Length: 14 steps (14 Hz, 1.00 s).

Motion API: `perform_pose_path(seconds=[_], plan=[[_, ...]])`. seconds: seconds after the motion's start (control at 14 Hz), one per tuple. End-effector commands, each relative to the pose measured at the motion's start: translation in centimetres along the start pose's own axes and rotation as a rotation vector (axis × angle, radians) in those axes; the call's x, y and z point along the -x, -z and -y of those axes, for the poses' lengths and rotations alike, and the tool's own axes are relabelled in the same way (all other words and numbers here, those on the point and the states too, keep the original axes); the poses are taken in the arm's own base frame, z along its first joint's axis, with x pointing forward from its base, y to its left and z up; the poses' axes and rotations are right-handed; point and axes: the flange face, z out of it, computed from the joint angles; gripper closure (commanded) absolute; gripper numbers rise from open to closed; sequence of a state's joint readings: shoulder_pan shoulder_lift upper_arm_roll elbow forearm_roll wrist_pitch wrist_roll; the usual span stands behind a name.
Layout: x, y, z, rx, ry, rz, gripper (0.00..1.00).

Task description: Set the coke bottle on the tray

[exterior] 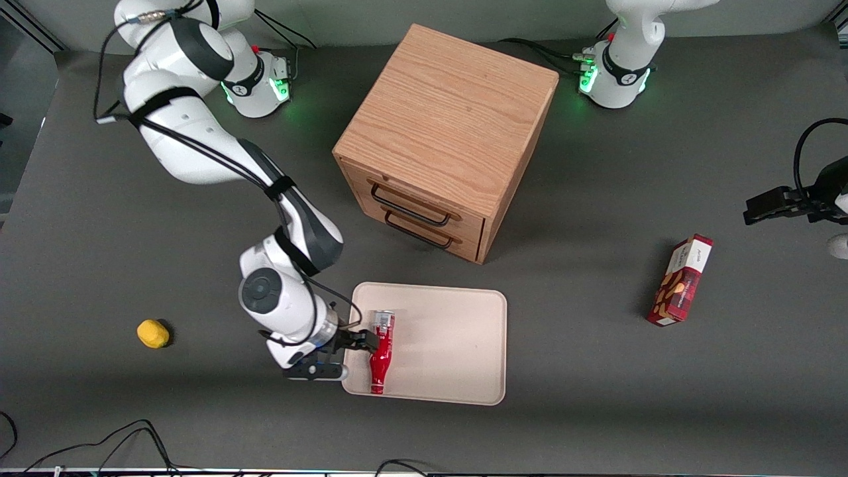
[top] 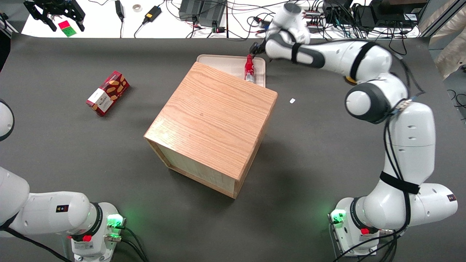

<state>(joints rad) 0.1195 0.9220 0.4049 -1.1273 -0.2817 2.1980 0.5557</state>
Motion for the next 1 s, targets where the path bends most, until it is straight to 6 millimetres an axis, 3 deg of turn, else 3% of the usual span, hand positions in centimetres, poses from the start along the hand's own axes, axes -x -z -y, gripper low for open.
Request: perform_pose_path(seconds=[0.0, 0.29, 0.5, 0.71, 0.93], plan=[[0.4, 10.8, -3.3, 0.130, -0.036, 0.019, 0.00], [0.9, 21.8, -9.6, 0.185, -0.070, 0.070, 0.00], [3.8, 29.0, -15.5, 0.128, -0.107, 0.070, 0.00], [8.4, 33.7, -18.3, 0.155, -0.089, 0.060, 0.00], [11.6, 36.9, -22.0, 0.108, -0.105, 0.062, 0.00]])
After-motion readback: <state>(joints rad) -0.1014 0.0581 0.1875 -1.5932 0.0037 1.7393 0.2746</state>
